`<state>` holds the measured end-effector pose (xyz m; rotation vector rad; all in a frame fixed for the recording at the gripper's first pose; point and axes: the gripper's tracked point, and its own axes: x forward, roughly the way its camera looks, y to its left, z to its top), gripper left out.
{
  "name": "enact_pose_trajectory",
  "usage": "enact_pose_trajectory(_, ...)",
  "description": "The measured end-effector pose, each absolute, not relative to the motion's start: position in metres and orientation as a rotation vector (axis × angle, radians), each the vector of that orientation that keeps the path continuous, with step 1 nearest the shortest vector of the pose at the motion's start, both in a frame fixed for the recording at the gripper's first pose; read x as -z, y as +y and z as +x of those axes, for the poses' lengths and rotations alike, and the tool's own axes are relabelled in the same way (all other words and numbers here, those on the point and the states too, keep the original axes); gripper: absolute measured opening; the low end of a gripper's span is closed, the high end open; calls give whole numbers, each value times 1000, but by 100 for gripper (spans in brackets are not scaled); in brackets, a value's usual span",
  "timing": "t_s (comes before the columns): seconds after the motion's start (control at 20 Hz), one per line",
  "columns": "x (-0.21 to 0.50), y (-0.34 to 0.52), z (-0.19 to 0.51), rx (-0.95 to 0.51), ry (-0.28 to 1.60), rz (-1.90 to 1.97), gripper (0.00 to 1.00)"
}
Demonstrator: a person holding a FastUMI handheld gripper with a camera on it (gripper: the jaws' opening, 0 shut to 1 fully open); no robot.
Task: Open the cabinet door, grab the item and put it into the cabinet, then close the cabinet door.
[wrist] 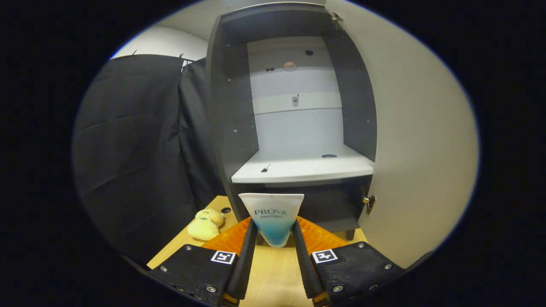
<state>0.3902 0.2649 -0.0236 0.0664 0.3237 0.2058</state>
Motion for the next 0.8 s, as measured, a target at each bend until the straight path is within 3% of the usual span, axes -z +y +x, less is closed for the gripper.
enact_pose_trajectory(0.45, -55, 266, 499, -183, 253, 95, 51)
enact_pose_trajectory(0.8, -30, 254, 581, -111, 371, 65, 51)
